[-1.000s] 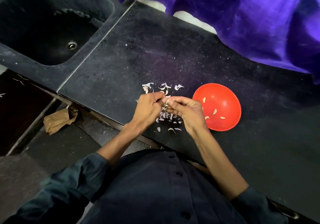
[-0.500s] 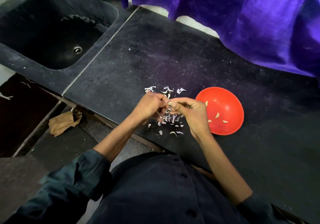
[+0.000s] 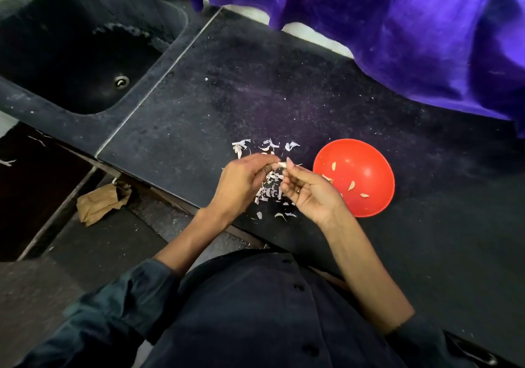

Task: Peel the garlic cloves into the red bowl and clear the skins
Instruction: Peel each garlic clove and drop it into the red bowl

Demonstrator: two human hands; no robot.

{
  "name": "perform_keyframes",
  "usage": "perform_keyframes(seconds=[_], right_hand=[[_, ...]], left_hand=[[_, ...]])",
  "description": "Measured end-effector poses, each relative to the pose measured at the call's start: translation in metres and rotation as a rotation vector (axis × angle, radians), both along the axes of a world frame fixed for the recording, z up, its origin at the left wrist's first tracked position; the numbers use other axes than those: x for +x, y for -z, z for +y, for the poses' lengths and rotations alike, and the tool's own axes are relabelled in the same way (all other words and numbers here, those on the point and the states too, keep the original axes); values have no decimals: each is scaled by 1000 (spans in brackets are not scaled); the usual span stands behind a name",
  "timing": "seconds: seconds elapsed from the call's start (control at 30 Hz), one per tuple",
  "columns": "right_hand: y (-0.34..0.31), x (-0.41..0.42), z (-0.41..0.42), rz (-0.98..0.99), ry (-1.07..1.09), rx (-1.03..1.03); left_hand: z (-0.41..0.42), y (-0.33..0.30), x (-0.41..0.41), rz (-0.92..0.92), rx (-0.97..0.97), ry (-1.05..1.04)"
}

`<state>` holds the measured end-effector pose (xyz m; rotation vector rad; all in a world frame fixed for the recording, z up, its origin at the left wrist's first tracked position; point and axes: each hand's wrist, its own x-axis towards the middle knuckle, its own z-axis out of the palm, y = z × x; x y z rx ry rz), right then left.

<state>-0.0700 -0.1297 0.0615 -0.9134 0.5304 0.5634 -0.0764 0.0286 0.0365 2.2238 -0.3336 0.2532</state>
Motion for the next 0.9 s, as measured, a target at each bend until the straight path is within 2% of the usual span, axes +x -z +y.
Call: perform_keyframes(seconds=[0.27,0.43,0.6,0.8,0.9], right_hand=[[-2,-2,2,35,-24,-11],[-3,-3,5,82,-29,16],[1,-2,5,45,-74,3],[3,-4,5,-119,-79,-130],[4,-4,6,-140,-52,-113]], left_hand=[[6,-5,1,-61,-112,17],[4,-3,0,-60,-59,10],[3,2,-4,-99,25,-54],[0,-1,-6,20,-92,-119],[-6,-4,-3,132,-148,-153]])
